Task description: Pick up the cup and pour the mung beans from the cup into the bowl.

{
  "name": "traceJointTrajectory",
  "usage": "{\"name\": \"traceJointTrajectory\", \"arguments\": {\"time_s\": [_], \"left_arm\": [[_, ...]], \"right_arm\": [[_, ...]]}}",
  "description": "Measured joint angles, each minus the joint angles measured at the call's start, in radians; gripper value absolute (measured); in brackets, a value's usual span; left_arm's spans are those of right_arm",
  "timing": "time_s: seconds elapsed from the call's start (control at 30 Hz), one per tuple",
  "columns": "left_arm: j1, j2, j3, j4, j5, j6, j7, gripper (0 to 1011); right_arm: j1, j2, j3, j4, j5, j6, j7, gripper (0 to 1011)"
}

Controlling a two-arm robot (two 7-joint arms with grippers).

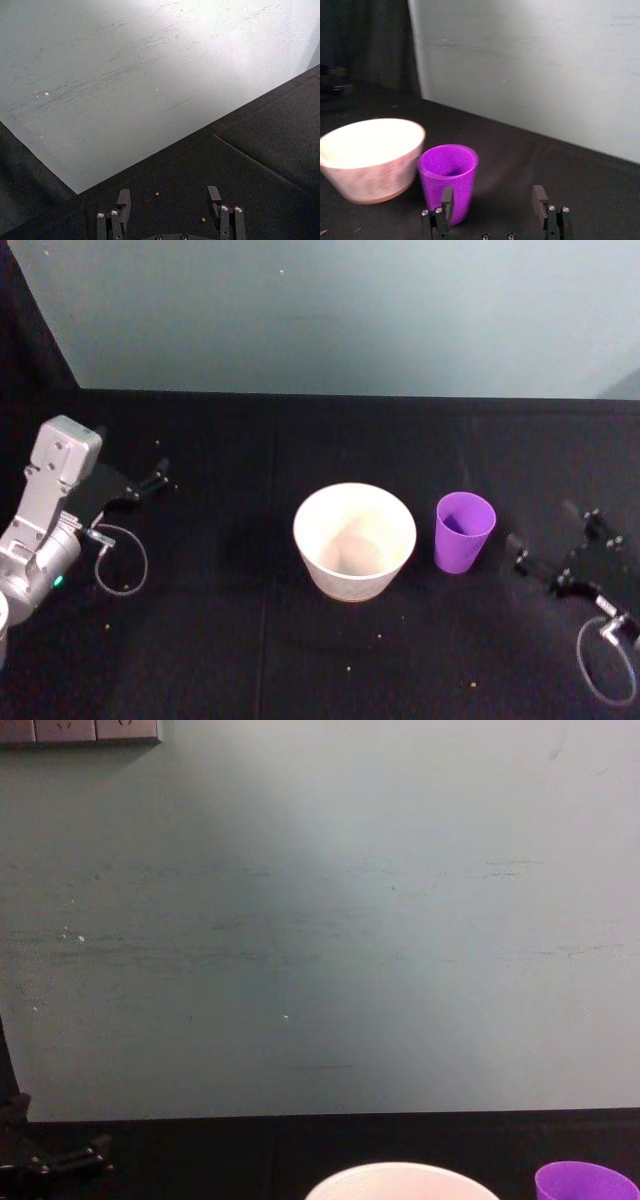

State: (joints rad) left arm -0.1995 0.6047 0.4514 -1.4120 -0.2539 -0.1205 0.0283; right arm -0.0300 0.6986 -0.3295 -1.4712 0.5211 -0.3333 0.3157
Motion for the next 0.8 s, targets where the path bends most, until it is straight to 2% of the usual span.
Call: {"name": "traceJointTrajectory", "arguments": {"time_s": [0.1,0.13,0.23,0.5,0.8], "left_arm": [[0.0,0.0,0.0,0.0,0.0,0.0,0.0,1000],[0.0,0.0,0.0,0.0,0.0,0.0,0.0,1000],[0.0,0.0,0.0,0.0,0.0,0.0,0.0,1000],[0.0,0.0,0.0,0.0,0.0,0.0,0.0,1000],[0.0,0.0,0.0,0.0,0.0,0.0,0.0,1000]], "right_arm": [[-0.002,-0.011,-0.014,0.031,0.011,-0.03,0.058,1002],[-0.002,-0.011,-0.014,0.031,0.011,-0.03,0.058,1002],[0.006,-0.031,-0.032,0.061,0.015,-0.042,0.109,1000],[0.054,-0.084,-0.056,0.108,-0.015,-0.037,0.139,1000],[0.112,-0.139,-0.058,0.161,-0.047,-0.025,0.145,1002]]}}
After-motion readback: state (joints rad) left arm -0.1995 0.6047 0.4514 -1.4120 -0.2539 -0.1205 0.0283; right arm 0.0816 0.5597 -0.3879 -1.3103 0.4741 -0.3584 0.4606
